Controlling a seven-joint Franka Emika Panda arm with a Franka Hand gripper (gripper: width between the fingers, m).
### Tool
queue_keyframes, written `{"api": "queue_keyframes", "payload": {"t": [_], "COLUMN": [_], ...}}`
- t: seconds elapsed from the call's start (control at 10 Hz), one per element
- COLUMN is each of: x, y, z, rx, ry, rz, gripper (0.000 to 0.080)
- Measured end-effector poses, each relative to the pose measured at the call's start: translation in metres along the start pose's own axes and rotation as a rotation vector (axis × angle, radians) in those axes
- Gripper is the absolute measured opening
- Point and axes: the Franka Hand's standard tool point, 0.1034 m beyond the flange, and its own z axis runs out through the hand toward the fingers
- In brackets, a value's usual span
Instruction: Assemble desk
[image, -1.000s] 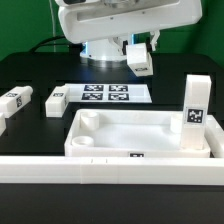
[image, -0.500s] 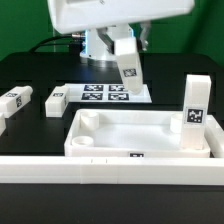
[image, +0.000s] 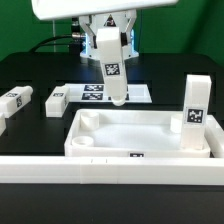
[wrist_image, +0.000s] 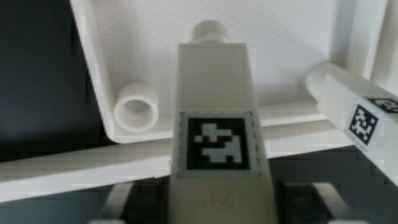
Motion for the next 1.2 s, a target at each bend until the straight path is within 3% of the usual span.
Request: {"api": "queue_keyframes", "payload": {"t": [0.1, 0.2, 0.5, 0.8, 0.9, 1.0, 1.2], "x": [0.000, -0.011, 0.008, 0.009, 0.015, 0.015, 0.021], "y": [0.005, 0.011, 0.037, 0.038, 0.046, 0.052, 0.043], "z": [0.003, 0.018, 0.025, 0.027, 0.024, 0.025, 0.024], "rx": [-0.022, -0.032, -0.053, -0.060, -0.093, -0.107, -0.082], "ry": [0.064, 0.037, 0.038, 0.051, 0.123, 0.142, 0.119], "rz": [-0.010, -0.023, -0.104, -0.099, -0.126, -0.129, -0.098], "gripper": [0.0291, 0.0291, 0.0291, 0.0291, 0.0291, 0.0291, 0.0291]}}
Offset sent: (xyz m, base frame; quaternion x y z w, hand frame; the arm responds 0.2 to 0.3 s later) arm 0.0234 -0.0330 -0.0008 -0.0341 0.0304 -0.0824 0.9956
